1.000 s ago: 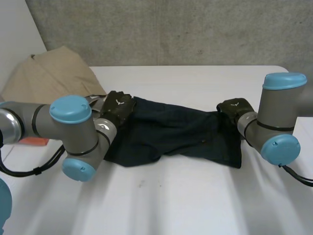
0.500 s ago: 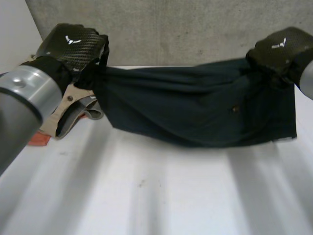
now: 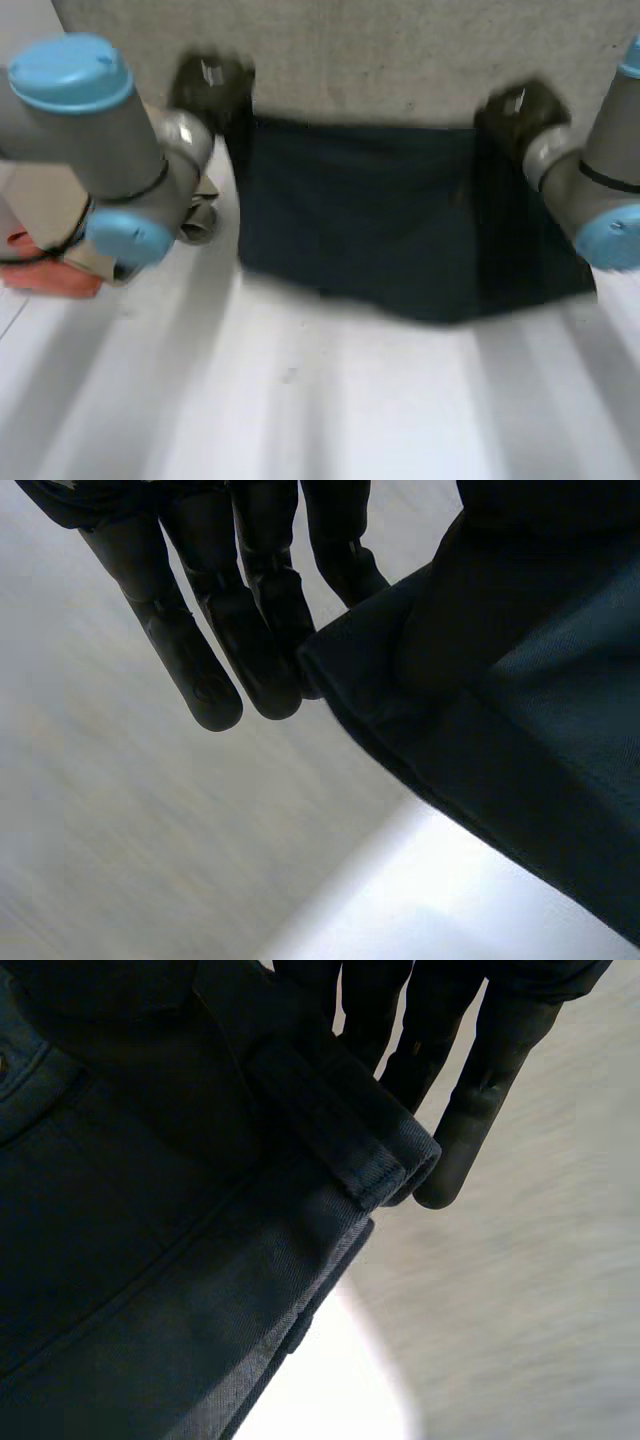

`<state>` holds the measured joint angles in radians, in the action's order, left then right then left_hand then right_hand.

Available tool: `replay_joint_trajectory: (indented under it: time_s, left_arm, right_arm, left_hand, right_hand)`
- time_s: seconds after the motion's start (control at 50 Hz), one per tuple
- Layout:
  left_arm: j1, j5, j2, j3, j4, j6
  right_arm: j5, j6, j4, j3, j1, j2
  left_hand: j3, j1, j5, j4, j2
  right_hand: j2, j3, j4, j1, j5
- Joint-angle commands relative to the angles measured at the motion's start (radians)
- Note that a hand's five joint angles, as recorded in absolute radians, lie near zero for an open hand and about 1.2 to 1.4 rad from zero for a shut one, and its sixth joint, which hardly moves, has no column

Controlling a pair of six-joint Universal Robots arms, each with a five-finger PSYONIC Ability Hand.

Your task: Fold the laundry.

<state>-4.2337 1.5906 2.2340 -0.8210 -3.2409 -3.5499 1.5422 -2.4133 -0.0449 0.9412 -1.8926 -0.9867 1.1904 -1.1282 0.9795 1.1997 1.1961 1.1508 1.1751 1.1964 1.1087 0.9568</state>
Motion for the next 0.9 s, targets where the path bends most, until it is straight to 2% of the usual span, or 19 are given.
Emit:
replay_joint_trajectory:
  time_s: [0.02, 0.04, 0.1, 0.28, 0.42, 0.56, 0.62, 0.64, 0.66, 0.68, 0.8, 0.9]
  left_arm:
    - [-0.005, 0.043, -0.056, 0.106, -0.397, -0.006]
    - [-0.003, 0.046, -0.085, 0.091, -0.434, -0.006]
    - [-0.002, 0.043, -0.106, 0.045, -0.43, -0.006]
    - [0.0, 0.035, -0.14, -0.318, -0.404, 0.005]
    - [0.009, 0.034, -0.129, -0.553, -0.402, 0.005]
    - [0.011, 0.032, -0.135, -0.71, -0.399, 0.005]
    - [0.011, 0.032, -0.168, -0.753, -0.398, 0.005]
    - [0.009, 0.032, -0.186, -0.763, -0.398, 0.005]
    - [0.009, 0.031, -0.218, -0.786, -0.398, 0.005]
    - [0.011, 0.028, -0.23, -0.799, -0.398, 0.005]
    - [0.02, -0.018, -0.307, -0.859, -0.398, 0.008]
    - [0.034, -0.029, -0.361, -0.883, -0.398, 0.009]
  right_arm:
    - [0.061, -0.043, 0.629, 0.016, -0.029, -0.069]
    - [0.056, -0.043, 0.669, 0.031, -0.031, -0.076]
    - [0.049, -0.046, 0.652, 0.036, -0.036, -0.079]
    - [0.027, -0.066, 0.326, 0.114, -0.048, -0.01]
    - [0.027, -0.076, 0.278, 0.252, -0.057, 0.089]
    - [0.032, -0.078, 0.243, 0.361, -0.059, 0.091]
    - [0.032, -0.093, 0.188, 0.398, -0.057, 0.059]
    - [0.032, -0.099, 0.171, 0.406, -0.056, 0.047]
    - [0.03, -0.115, 0.136, 0.421, -0.054, 0.018]
    - [0.03, -0.124, 0.119, 0.427, -0.053, 0.004]
    - [0.027, -0.208, -0.019, 0.435, -0.049, -0.085]
    - [0.019, -0.32, -0.125, 0.412, -0.043, -0.168]
  left_hand:
    - [0.206, -0.268, 0.242, 0.197, 0.2]
    - [0.206, -0.268, 0.242, 0.197, 0.2]
    - [0.206, -0.268, 0.242, 0.197, 0.2]
    - [0.206, -0.268, 0.242, 0.197, 0.2]
    - [0.206, -0.268, 0.242, 0.197, 0.2]
    - [0.206, -0.268, 0.242, 0.197, 0.2]
    - [0.206, -0.268, 0.242, 0.197, 0.2]
    - [0.206, -0.268, 0.242, 0.197, 0.2]
    - [0.206, -0.268, 0.242, 0.197, 0.2]
    - [0.206, -0.268, 0.242, 0.197, 0.2]
    - [0.206, -0.268, 0.242, 0.197, 0.2]
    - [0.206, -0.268, 0.242, 0.197, 0.2]
  right_hand:
    - [0.246, 0.221, 0.2, 0.288, 0.265]
    - [0.246, 0.221, 0.2, 0.288, 0.265]
    - [0.246, 0.221, 0.2, 0.288, 0.265]
    - [0.246, 0.221, 0.2, 0.288, 0.265]
    - [0.246, 0.221, 0.2, 0.288, 0.265]
    - [0.246, 0.221, 0.2, 0.288, 0.265]
    - [-0.049, -0.073, -0.095, -0.007, -0.03]
    - [-0.181, -0.205, -0.226, -0.139, -0.161]
    - [-0.417, -0.442, -0.463, -0.375, -0.398]
    - [-0.481, -0.505, -0.527, -0.439, -0.462]
    - [-0.631, -0.655, -0.677, -0.589, -0.612]
    - [-0.634, -0.659, -0.68, -0.592, -0.615]
